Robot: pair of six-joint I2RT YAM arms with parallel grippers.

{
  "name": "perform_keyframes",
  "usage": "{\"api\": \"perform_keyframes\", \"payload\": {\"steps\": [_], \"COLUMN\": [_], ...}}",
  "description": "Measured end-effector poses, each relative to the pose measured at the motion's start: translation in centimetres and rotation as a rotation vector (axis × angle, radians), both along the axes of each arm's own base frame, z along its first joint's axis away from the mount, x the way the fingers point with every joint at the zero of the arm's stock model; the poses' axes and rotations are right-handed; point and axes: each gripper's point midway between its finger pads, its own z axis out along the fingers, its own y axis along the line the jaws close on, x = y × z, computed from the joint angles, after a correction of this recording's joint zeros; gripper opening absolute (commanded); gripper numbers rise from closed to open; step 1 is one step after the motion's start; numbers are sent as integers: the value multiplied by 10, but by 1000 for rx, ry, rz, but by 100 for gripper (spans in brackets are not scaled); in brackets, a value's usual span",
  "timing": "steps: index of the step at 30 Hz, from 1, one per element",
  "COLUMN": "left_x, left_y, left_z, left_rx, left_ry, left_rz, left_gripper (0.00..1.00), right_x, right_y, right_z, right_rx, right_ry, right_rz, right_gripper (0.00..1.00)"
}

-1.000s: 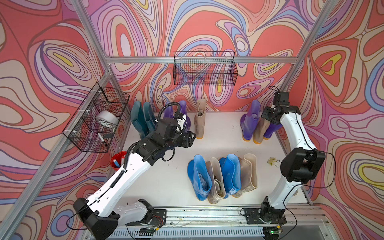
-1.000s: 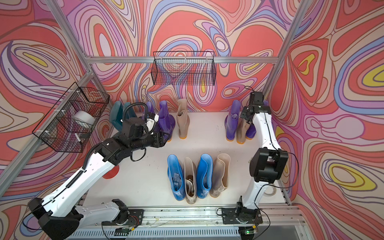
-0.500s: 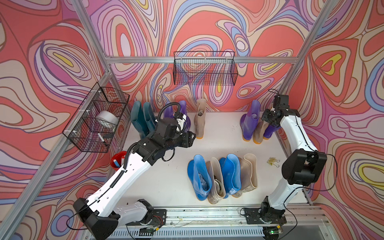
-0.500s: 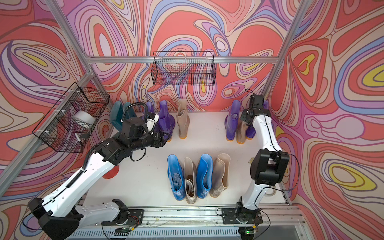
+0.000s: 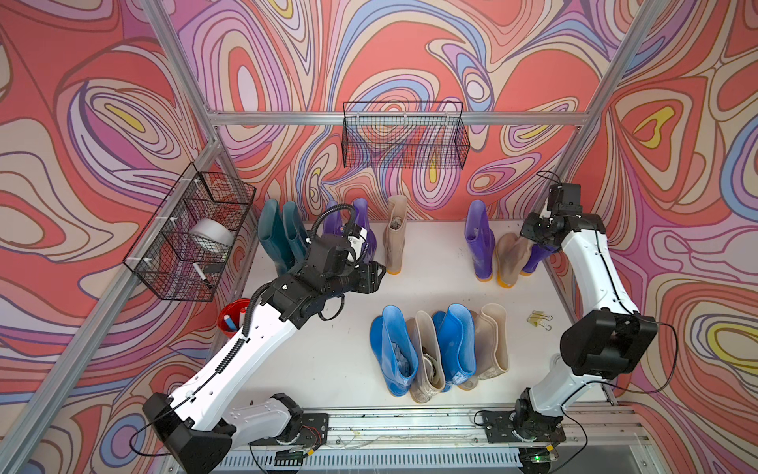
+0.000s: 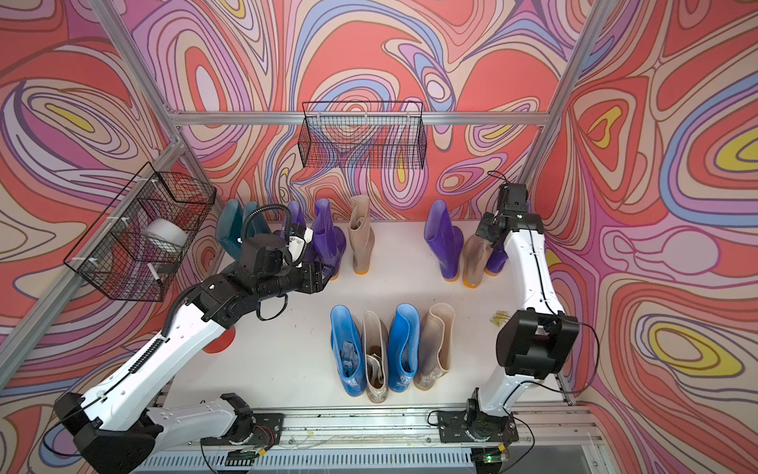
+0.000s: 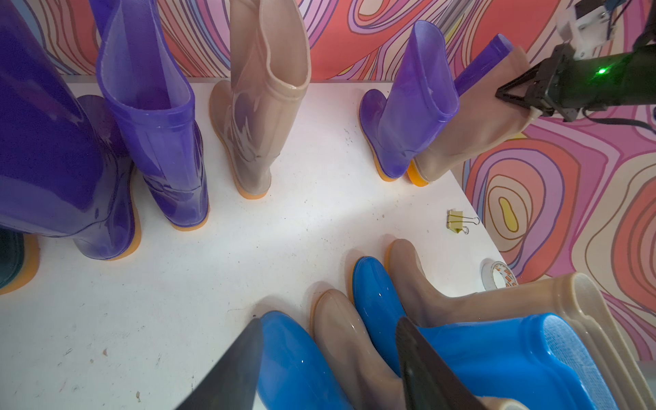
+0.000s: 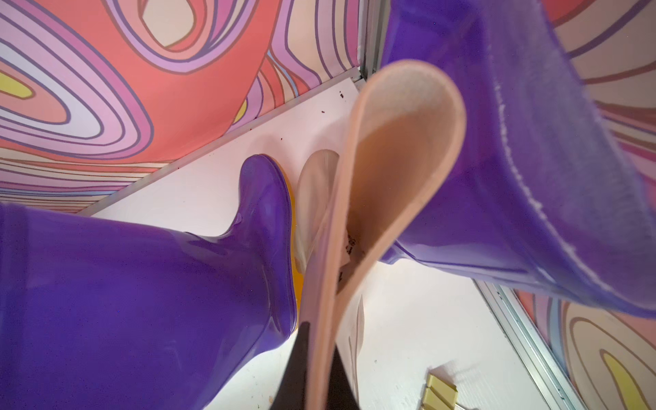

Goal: Match and arrange rain boots in pairs
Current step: Pick up the rain boot at the center of the board.

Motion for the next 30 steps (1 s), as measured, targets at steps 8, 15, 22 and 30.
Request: {"api": "perform_keyframes", "payload": {"steps": [8,15,22,30], "left_x": [-3,-5,-6,-6], "left_y": [2,4,4,-17], "left_z": [1,5,5,11], "left_rx": [-5,-12,-14,-65], "left_ry": [-4,-13,-10,-11], "left_rz": [1,2,2,-90], "left_gripper": [62,62,62,68], "right_x": [-23,-32,-39,-27], "right_y": [7,23,49,105], "right_z": [70,123,142,151], "right_rx": [-14,12,92,151], "right_ry": [-131,-238,-273,-286], "right_rz": [17,89,198,362], "right_gripper": [0,0,0,0]}}
